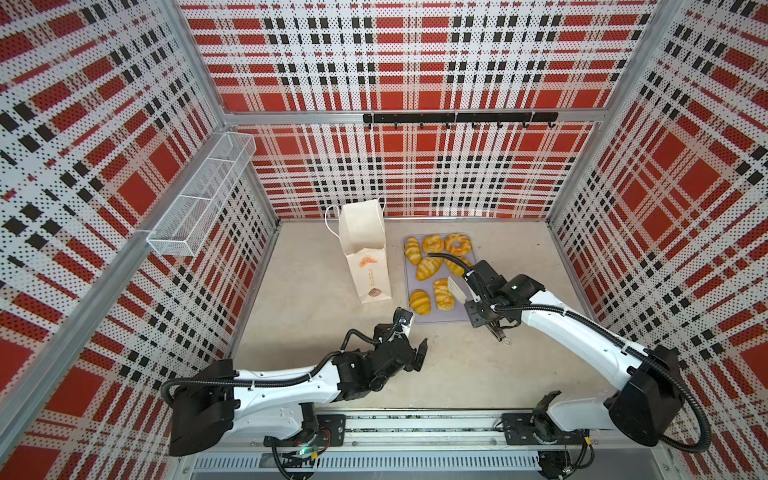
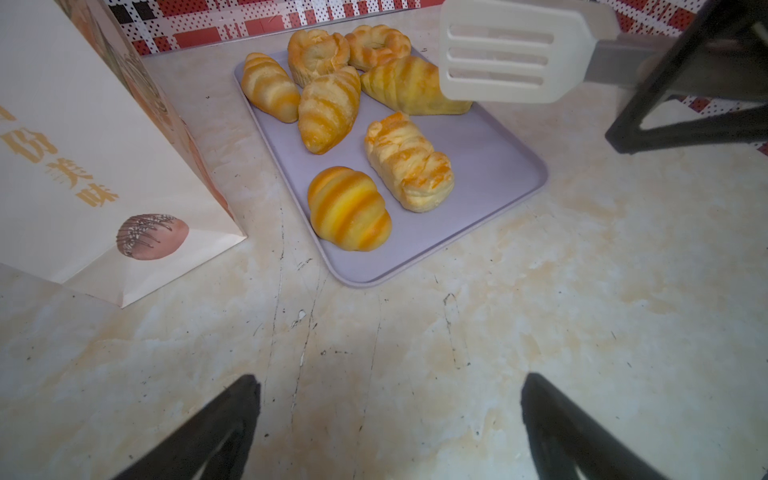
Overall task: Place the fake bread into the paper bag
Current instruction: 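Draw the right gripper with the tongs back over the bread tray, then lower the open tongs around a pale twisted pastry with the right gripper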
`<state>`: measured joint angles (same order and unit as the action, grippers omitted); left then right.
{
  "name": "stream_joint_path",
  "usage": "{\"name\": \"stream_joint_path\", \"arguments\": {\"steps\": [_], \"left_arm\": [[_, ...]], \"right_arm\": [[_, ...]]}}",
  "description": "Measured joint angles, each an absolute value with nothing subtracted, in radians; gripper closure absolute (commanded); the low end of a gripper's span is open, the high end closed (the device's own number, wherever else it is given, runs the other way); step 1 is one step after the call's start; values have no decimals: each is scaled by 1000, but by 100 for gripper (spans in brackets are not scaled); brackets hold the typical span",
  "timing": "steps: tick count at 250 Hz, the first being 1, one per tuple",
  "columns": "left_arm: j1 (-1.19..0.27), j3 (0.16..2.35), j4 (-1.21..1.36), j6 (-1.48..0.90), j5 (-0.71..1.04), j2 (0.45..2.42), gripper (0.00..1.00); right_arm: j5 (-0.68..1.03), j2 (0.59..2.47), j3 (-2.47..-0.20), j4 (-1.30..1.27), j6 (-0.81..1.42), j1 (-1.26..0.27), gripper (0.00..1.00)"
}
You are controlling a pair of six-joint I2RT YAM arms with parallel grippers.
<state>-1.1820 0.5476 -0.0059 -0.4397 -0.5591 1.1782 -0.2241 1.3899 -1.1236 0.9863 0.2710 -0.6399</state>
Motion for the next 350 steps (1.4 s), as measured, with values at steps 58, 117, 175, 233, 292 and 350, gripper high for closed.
{"name": "stream_joint_path", "arguments": {"steps": [58, 117, 175, 233, 292, 350], "left_arm": [[-1073, 546, 14, -461, -468, 1176, 1], [-1065, 538, 27, -450, -440, 1158, 0], [-1066, 528, 30, -444, -426, 1159, 0], [-1066, 526, 31, -441, -426, 1160, 1], [-1068, 526, 31, -439, -426, 1161, 0], [-1083, 526, 31, -439, -426, 1161, 1]], "right_arm": [[-205, 1495, -1111, 960, 299, -672, 42], [-198, 1581, -1119, 955, 309, -698, 42], [-196, 1624, -1159, 958, 324, -715, 40], [-190, 1624, -1169, 974, 342, -732, 38], [-211, 1650, -1179, 1003, 341, -727, 47], [-245, 1660, -1179, 1025, 322, -696, 51]]}}
